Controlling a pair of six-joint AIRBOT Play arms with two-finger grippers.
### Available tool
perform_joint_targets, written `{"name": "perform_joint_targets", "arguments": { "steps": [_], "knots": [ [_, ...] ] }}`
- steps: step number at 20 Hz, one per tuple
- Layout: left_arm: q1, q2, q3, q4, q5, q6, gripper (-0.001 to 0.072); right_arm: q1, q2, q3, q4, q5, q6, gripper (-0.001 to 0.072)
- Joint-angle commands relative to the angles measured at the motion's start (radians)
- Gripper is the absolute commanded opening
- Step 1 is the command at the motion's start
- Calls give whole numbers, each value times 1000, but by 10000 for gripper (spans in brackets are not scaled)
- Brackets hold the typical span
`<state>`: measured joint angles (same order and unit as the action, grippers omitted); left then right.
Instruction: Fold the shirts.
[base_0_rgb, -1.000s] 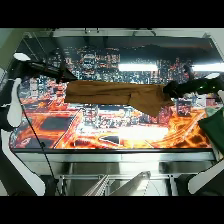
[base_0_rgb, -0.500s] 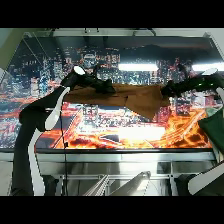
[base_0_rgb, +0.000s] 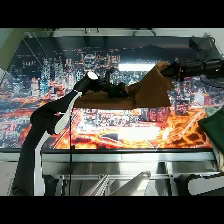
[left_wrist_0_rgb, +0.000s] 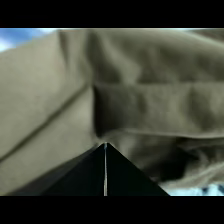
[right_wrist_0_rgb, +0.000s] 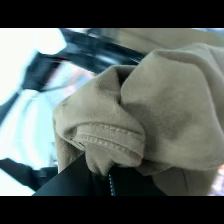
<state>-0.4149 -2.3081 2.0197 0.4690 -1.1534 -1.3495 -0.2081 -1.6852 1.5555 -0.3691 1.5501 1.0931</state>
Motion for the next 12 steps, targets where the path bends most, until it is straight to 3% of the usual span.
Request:
{"name": "perform_joint_targets", "arguments": {
  "steps": [1,4,8,10,12],
  "knots": [
    [23,44,97,-240,-186,35,1,90,14,0,78,-51,38,19],
    [178,222,13,-359,-288,58,1,233,14,0,74,-232,64,19],
    [427,415,-71,-362,-385,68,1,505,-20,0,-56,-619,170,19],
    [507,490,-135,-356,-381,98,1,660,-83,15,-165,-773,246,20],
    [557,544,-209,-356,-364,140,1,777,-199,88,-196,-848,239,29]
  ]
}}
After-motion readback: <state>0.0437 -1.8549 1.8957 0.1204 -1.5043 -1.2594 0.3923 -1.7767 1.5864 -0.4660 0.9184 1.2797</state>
